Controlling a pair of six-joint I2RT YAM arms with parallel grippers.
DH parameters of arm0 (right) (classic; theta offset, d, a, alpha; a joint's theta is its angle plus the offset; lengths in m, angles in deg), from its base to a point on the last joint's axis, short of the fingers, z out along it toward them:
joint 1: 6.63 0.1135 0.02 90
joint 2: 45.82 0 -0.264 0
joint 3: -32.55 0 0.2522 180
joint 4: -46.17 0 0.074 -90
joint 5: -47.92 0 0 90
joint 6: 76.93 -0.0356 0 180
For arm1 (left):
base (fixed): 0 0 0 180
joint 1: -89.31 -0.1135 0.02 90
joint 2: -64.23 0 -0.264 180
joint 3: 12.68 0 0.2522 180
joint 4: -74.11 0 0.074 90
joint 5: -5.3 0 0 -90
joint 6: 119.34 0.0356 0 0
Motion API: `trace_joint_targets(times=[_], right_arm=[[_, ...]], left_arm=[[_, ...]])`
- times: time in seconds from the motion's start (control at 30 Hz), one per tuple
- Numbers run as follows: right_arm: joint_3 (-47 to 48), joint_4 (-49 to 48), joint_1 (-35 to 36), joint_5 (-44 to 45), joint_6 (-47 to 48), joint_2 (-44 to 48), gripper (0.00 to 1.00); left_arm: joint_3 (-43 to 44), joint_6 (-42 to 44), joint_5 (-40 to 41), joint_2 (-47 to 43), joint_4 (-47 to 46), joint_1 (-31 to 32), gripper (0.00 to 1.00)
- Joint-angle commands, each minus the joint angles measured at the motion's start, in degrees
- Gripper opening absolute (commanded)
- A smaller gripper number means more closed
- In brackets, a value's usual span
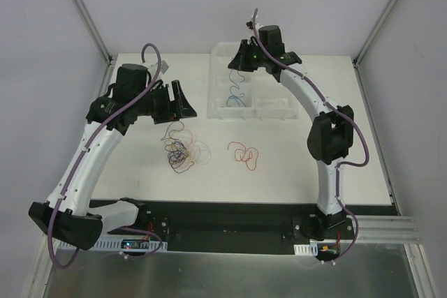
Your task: Untangle the cables
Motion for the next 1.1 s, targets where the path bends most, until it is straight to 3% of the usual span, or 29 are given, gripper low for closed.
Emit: trace_joint_targets(times=[0.0,0.2,0.6,0.77,0.87,1.07], right_arm=[[3.48,2.81,0.25,2.00,-1.02,-4.15,0.01],[1.63,4.91,0.60,0.07,-2.69,-8.28,0.03],[-0.57,12.99,2.89,7.18,0.82,-9.25,0.06],[5.14,19.32,2.89,8.50,2.23,-12.67,0.15],[5.76,19.51,3.07,7.98,1.88,-11.98,0.30],[7.43,20.47,3.07,9.47,1.53,-9.52,0.50]], left_arm=[[7.13,7.65,0.62,3.34,4.01,-0.90,0.69],[8.98,10.37,2.55,3.44,4.89,0.06,0.72],[8.80,9.77,3.09,3.61,5.51,0.50,0.75],[8.72,8.53,1.68,3.52,5.51,0.50,0.75],[8.45,7.83,0.37,3.26,5.51,0.50,0.75],[7.05,5.46,-2.53,2.91,5.60,0.50,0.73]])
